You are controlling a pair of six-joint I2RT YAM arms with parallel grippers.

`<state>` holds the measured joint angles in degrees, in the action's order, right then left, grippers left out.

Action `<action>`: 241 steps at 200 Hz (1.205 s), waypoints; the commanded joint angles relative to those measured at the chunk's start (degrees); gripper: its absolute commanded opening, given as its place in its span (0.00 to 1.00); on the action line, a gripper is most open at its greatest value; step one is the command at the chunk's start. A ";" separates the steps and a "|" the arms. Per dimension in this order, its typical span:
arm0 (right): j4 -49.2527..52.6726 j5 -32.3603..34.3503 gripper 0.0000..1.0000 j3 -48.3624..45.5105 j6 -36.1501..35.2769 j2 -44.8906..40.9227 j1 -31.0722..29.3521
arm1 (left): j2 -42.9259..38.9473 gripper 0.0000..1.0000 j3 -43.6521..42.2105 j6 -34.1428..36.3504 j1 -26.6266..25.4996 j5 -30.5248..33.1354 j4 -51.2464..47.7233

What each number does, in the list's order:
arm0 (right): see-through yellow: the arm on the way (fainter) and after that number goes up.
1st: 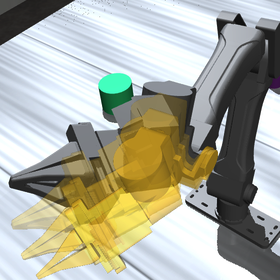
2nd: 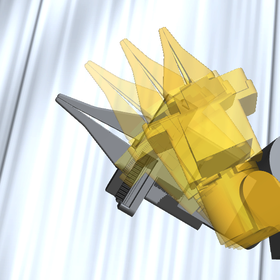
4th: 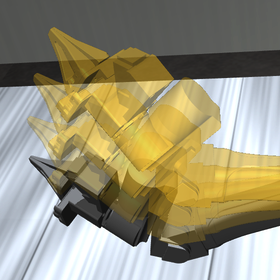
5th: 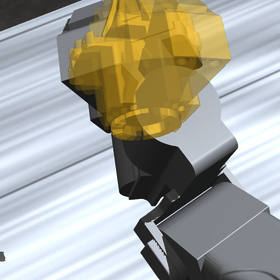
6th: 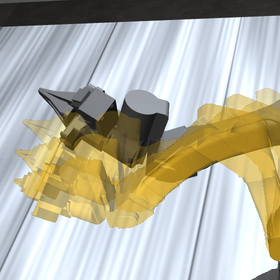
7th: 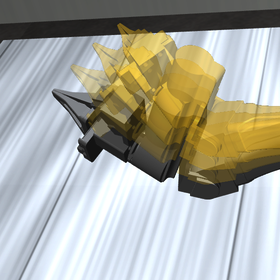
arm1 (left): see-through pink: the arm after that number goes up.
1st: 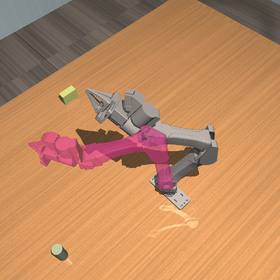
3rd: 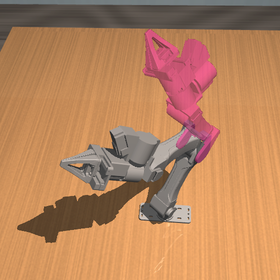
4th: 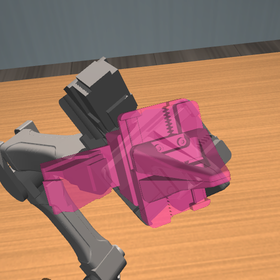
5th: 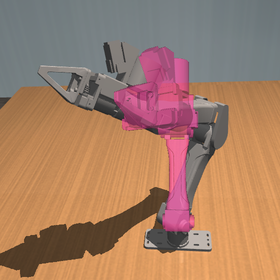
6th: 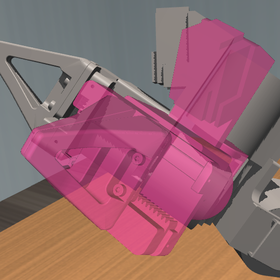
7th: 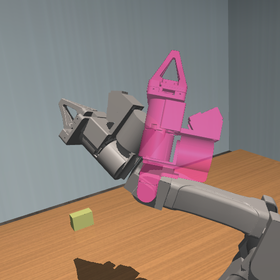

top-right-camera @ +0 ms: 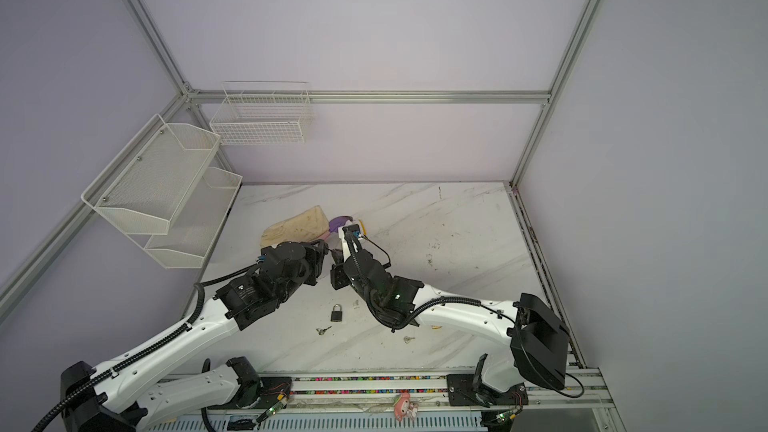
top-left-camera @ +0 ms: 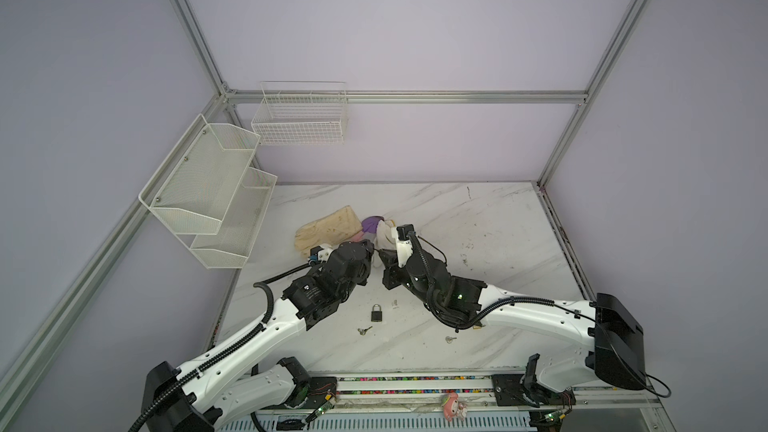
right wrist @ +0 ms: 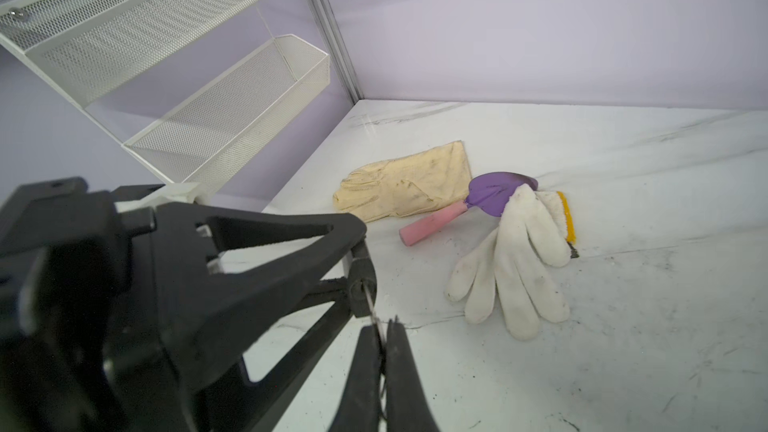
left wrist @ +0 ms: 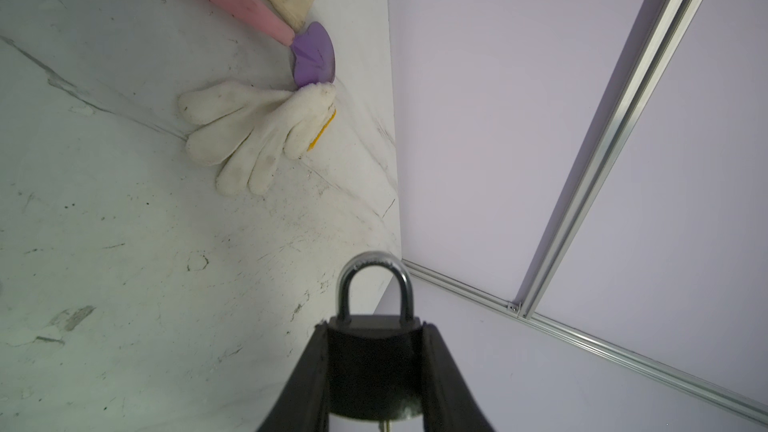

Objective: Unlock with the key

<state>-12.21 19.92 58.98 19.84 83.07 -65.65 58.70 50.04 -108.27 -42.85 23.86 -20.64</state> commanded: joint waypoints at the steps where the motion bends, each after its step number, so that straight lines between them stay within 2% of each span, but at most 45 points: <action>1: 0.66 1.55 0.00 -0.56 -5.52 -4.11 -1.85 | -0.66 0.00 -0.95 1.33 -0.12 -3.19 -0.18; 20: 1.88 2.85 0.00 -1.51 -6.87 -7.76 -1.85 | -0.87 0.00 -0.59 2.13 -0.13 -3.23 -0.38; 57: 3.29 -3.30 0.00 -2.12 -7.83 -10.87 -1.85 | -1.30 0.00 -0.03 1.26 -0.11 -1.33 -2.04; 87: 5.50 -1.14 0.00 -3.68 -4.22 -10.09 -1.83 | -1.39 0.00 0.50 1.13 -0.13 -0.75 -1.27; 100: 2.89 -3.08 0.00 -4.61 -2.90 -9.52 -1.84 | -1.48 0.00 0.36 0.96 -0.07 -0.81 -0.80; 111: 1.27 -4.29 0.00 -4.65 -2.71 -8.63 -1.85 | -1.63 0.00 0.15 0.87 -0.12 -1.33 0.00; 131: 2.44 -1.27 0.00 -3.36 -2.85 -6.55 -1.68 | -1.74 0.00 0.47 1.29 -0.13 -1.67 0.34; 161: 1.11 -1.69 0.00 -3.08 -3.25 -6.24 -0.65 | -1.74 0.00 0.32 0.87 -0.05 -2.28 0.69; 241: -0.84 -6.43 0.00 -2.84 -3.39 -4.67 3.31 | -2.19 0.00 -0.21 0.43 -0.05 -2.76 2.08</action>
<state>-10.22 15.14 55.11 16.23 78.30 -62.87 57.95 50.04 -107.90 -43.13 21.06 -21.71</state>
